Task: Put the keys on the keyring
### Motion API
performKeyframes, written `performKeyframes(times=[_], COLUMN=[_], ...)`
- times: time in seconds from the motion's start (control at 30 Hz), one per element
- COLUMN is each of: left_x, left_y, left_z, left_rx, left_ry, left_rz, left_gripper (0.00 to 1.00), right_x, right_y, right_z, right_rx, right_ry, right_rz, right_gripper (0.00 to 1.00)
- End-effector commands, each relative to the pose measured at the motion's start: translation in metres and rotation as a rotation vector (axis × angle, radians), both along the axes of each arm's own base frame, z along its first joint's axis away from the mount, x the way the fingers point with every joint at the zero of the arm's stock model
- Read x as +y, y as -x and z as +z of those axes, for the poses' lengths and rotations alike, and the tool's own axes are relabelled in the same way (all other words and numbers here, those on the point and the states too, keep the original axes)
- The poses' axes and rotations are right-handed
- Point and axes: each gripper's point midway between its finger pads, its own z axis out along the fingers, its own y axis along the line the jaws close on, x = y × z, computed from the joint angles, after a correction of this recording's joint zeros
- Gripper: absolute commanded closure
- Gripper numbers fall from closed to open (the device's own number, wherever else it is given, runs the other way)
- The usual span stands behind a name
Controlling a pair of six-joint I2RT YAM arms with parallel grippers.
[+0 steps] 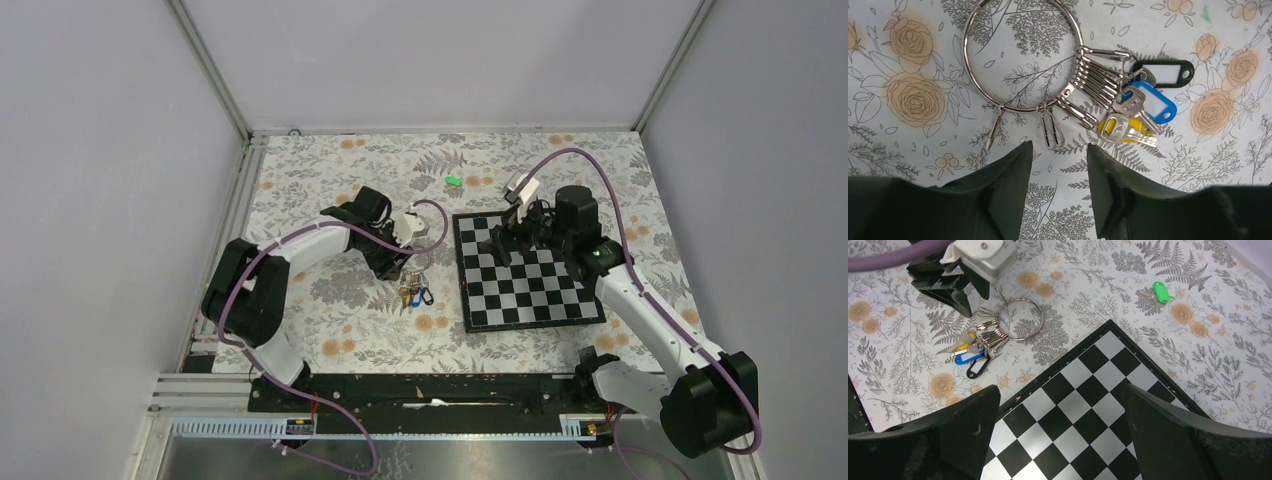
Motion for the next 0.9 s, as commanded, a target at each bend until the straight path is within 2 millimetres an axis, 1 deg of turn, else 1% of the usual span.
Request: performKeyframes(times=[0.0, 0.03, 0.2, 0.27, 0.43, 0.87], left_x=[-0.009, -0.01, -0.012, -0.012, -0.009, 0.001], left_y=[-0.021, -0.02, -0.021, -0.021, -0.023, -0.023], left_z=[0.016, 0.016, 0.01, 0.008, 0.002, -0.005], left_rx=[-0.02, -0.008, 0.029, 0.039, 0.04, 0.059], left_ry=[0.029, 0.031, 0.024, 0.022, -0.004, -0.044], left_rz=[0.097, 0.101, 0.118, 0.118, 0.131, 0.137], left_gripper=[0.52, 0.54, 0.6, 0.64, 0.7, 0.73], right_x=[-0.003, -0.002, -0.002, -0.001, -0.001, 0.0], right_y=[-0.005, -0.009, -0.01, -0.009, -0.008, -0.005], right_z=[0.002, 0.008, 0.003, 0.001, -0.001, -0.004], right_rx=[-0.037, -0.065, -0.056, -0.05, -0.046, -0.033], right_ry=[-0.001, -0.011, -0.012, -0.014, -0.017, -0.025], right_rz=[-0.012, -0.013, -0.01, -0.007, -0.001, 0.017], right_gripper=[0.0, 0.0, 0.0, 0.0, 0.0, 0.0])
